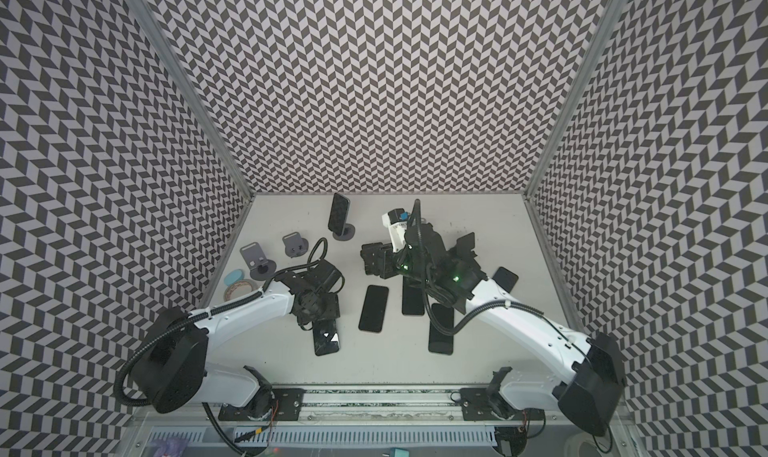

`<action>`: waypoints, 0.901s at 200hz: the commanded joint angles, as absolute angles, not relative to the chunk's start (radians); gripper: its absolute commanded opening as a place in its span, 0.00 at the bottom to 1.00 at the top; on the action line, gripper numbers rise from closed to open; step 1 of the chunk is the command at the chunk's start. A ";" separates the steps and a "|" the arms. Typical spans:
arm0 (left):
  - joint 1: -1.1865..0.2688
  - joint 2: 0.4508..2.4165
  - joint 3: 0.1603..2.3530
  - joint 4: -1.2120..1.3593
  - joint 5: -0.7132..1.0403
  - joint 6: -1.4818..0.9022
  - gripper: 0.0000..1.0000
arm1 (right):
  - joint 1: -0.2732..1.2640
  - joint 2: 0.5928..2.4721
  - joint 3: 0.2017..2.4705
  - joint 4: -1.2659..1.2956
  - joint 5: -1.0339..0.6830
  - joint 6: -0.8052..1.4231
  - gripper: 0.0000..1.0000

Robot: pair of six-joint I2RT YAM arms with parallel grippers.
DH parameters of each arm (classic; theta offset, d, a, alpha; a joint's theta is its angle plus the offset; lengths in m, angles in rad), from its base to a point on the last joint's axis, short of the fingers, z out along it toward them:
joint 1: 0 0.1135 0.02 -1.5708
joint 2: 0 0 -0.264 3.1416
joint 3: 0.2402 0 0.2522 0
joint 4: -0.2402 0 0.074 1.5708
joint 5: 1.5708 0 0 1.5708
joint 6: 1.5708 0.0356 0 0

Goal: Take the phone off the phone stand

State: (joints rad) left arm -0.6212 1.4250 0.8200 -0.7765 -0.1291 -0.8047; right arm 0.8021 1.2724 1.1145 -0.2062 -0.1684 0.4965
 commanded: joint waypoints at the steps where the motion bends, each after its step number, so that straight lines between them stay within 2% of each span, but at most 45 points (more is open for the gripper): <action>1: -0.618 1.435 0.819 -0.741 -0.141 -0.812 0.64 | 0.799 1.245 1.101 -0.157 -0.148 0.479 0.52; 59: -0.617 1.454 0.856 -0.778 -0.162 -0.790 0.64 | 0.795 1.248 1.080 -0.146 -0.147 0.473 0.52; 180: -0.601 1.363 0.846 -0.867 -0.165 -0.799 0.64 | 0.793 1.256 1.073 -0.140 -0.176 0.465 0.53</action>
